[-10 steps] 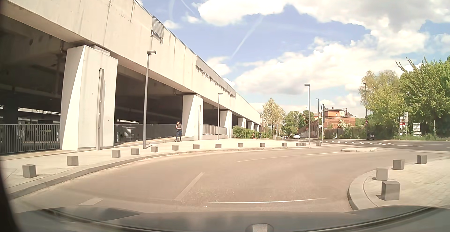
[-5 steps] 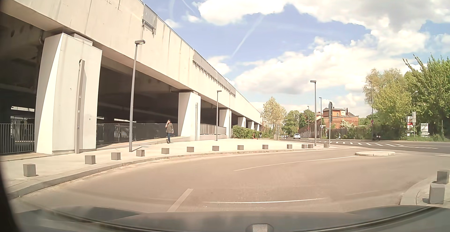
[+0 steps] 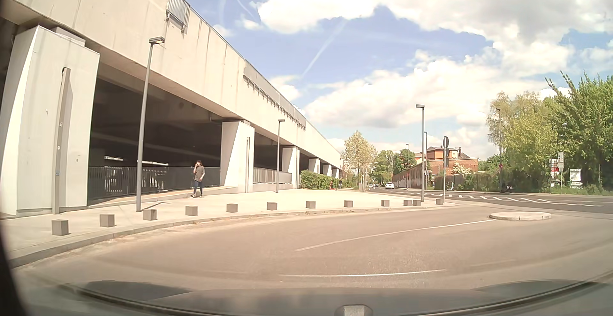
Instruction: Follow the waypoints while adhering to traffic rules and regulations
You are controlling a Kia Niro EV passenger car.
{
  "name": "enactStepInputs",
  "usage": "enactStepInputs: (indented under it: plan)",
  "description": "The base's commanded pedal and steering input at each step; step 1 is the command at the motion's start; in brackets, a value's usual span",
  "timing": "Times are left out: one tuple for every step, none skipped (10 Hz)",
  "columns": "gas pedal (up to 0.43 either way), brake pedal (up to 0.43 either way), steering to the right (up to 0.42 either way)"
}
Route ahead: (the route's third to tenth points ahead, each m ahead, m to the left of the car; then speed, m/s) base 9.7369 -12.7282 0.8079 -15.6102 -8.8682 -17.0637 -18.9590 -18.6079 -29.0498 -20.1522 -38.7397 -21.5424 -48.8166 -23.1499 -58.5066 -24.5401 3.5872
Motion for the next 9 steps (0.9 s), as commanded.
enactStepInputs:
  plan:
    - [0.039,0.018,0.206]
    - [0.039,0.018,0.241]
    - [0.039,0.018,0.280]
    - [0.039,0.018,0.324]
    - [0.039,0.018,0.353]
    - [0.039,0.018,0.375]
    - [0.039,0.018,0.401]
    - [0.039,0.018,0.423]
    - [0.039,0.018,0.452]
